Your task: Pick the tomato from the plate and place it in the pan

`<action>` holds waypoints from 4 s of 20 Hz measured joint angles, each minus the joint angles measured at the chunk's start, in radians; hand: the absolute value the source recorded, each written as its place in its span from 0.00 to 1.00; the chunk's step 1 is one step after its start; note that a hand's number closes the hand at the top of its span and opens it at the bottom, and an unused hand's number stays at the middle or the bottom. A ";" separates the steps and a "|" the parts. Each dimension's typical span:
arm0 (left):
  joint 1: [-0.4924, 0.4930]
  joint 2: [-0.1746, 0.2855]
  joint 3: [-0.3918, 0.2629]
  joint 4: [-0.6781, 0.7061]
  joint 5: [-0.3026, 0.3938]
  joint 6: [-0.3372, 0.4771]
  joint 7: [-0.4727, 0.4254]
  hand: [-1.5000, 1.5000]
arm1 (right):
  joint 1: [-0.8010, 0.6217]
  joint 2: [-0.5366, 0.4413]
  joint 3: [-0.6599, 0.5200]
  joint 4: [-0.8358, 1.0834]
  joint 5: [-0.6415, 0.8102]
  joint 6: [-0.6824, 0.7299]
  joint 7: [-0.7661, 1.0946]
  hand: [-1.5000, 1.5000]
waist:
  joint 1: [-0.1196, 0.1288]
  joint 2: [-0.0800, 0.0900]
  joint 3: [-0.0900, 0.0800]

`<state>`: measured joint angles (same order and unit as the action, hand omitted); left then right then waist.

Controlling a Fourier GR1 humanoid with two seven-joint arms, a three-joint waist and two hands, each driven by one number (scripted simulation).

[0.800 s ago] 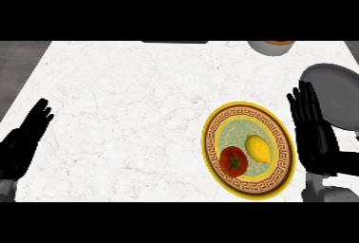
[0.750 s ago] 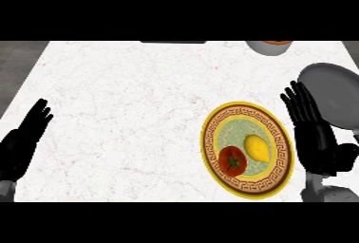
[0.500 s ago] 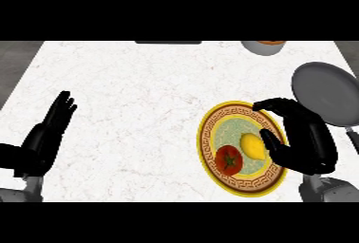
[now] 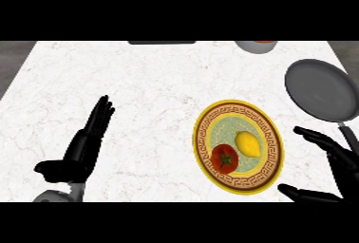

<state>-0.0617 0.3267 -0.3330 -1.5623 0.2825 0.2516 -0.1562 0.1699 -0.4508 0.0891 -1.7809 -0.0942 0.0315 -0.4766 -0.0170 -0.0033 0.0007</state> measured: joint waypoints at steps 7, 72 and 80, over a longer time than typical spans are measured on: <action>-0.007 -0.051 -0.030 -0.018 -0.049 0.022 0.015 0.50 | 0.021 -0.105 -0.021 -0.127 0.128 0.021 0.102 0.00 | 0.010 0.001 -0.001; 0.016 -0.229 0.160 -0.002 -0.232 -0.177 0.054 0.50 | -0.391 0.257 0.311 0.398 1.190 0.101 0.451 1.00 | 0.016 -0.007 -0.009; 0.030 -0.232 0.156 -0.015 -0.238 -0.182 0.049 0.50 | -0.446 0.350 0.136 0.411 1.207 0.010 0.699 1.00 | 0.020 0.003 -0.002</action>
<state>-0.0313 0.0943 -0.1768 -1.5775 0.0449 0.0692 -0.1070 -0.2759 -0.1011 0.2255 -1.3703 1.1133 0.0419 0.2220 0.0028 -0.0007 -0.0016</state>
